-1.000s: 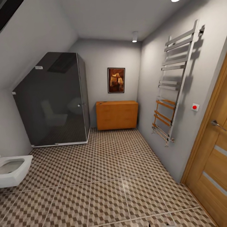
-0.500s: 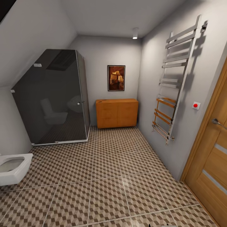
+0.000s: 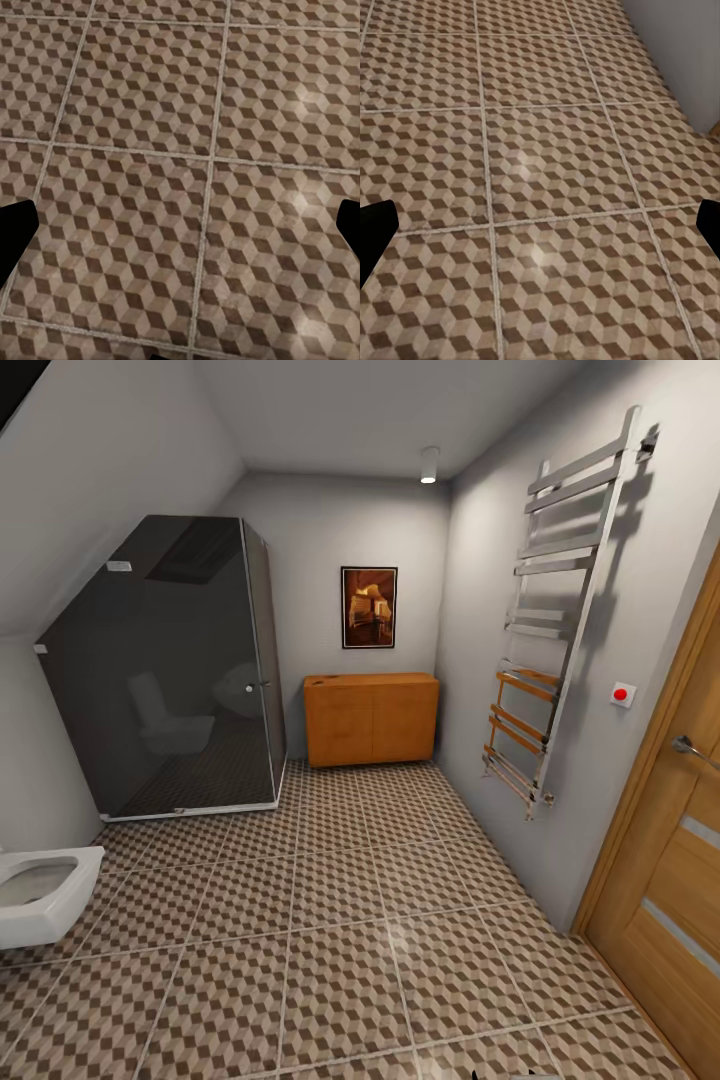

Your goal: Take the four mousetraps from the cabinet in the bathroom and place them on the bathroom floor. Make sure all four end up on the same floor surface, and ensure that at least two of them are either under or directly next to the same bathroom sink.

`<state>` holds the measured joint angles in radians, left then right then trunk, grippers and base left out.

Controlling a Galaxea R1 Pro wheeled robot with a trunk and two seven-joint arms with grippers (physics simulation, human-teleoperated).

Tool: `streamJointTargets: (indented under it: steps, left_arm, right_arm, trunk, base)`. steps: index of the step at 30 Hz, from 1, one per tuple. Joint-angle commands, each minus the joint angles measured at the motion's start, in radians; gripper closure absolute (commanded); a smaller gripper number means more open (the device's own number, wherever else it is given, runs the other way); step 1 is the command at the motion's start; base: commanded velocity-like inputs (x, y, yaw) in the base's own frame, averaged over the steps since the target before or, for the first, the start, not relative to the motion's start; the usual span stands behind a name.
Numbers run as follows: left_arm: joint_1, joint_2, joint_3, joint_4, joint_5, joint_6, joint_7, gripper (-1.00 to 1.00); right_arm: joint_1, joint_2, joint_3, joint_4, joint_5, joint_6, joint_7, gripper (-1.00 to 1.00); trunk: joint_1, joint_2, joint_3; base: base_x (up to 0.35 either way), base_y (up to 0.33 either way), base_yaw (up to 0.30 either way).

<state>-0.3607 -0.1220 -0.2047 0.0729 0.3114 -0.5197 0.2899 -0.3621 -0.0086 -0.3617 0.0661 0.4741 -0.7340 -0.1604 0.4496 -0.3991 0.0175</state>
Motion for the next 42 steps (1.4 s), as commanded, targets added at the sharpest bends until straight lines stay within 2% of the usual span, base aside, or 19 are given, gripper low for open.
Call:
streamJointTargets:
  steps: [1, 25, 36, 42]
  left_arm:
    - [-0.001, 0.000, -0.008, 0.004, 0.005, -0.005, 0.003, -1.00]
    - [-0.001, 0.000, -0.008, 0.004, 0.005, -0.005, 0.003, -1.00]
    - [-0.001, 0.014, -0.008, 0.004, 0.005, -0.005, 0.003, -1.00]
    - [-0.001, 0.017, -0.008, 0.004, 0.003, -0.004, 0.004, -1.00]
  right_arm:
    - [-0.001, -0.001, -0.005, 0.004, 0.011, -0.004, -0.007, -1.00]
    - [-0.001, -0.001, -0.005, 0.005, 0.011, -0.002, -0.005, -1.00]
    - [-0.001, -0.002, -0.005, 0.004, 0.011, -0.002, -0.003, -1.00]
    - [-0.001, -0.002, -0.004, 0.004, 0.012, -0.002, -0.002, -1.00]
  trunk:
    - [0.000, -0.001, 0.000]
    - [0.000, -0.001, 0.000]
    - [0.000, -0.001, 0.000]
    - [0.000, -0.001, 0.000]
  base:
    - [0.000, 0.000, 0.000]
    - [0.000, 0.000, 0.000]
    - [0.016, 0.000, 0.000]
    - [0.199, 0.000, 0.000]
